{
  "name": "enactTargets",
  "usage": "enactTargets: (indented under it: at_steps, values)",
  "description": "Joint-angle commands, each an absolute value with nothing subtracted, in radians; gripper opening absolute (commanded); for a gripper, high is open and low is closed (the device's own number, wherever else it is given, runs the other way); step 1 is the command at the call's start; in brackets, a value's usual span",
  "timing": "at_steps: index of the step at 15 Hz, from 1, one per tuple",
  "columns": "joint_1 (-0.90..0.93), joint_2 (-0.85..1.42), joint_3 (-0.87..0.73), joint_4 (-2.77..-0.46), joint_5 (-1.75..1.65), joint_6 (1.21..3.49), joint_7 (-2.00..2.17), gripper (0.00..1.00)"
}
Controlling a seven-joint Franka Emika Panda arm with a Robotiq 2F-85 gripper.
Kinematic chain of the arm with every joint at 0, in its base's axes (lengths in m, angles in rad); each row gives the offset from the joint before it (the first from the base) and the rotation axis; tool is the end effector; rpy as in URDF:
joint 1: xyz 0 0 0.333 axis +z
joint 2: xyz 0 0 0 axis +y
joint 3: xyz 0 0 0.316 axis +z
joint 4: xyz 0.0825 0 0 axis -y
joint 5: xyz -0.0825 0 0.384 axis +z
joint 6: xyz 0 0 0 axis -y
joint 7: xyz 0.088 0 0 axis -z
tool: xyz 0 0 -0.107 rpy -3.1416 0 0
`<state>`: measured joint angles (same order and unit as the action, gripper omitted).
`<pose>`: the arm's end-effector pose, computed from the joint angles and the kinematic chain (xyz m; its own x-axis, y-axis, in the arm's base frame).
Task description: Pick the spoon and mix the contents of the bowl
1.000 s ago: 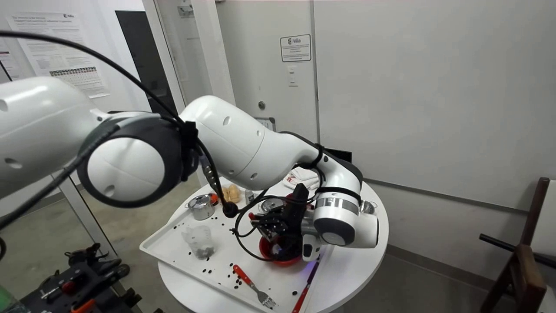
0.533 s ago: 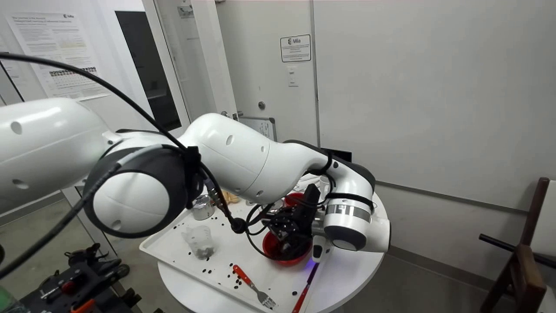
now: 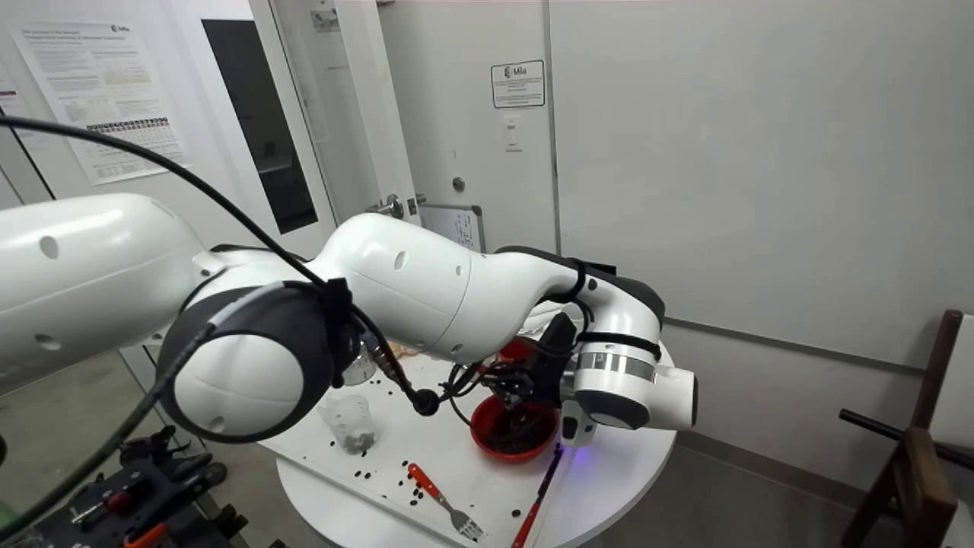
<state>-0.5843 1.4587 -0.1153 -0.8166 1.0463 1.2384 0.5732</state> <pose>0.5919 -0.3107 0.0094 0.0941 -0.2402 -0.9662 -0.9955 -0.0339 -0.0885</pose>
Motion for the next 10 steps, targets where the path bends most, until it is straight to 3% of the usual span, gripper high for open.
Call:
enactTargets:
  at_steps: [1, 10]
  values:
    - [-0.567, 1.468, -0.084, -0.801, 1.003, 1.188, 0.564, 0.07]
    - [-0.524, 1.472, -0.077, -0.822, 0.874, 1.015, 0.515, 0.07]
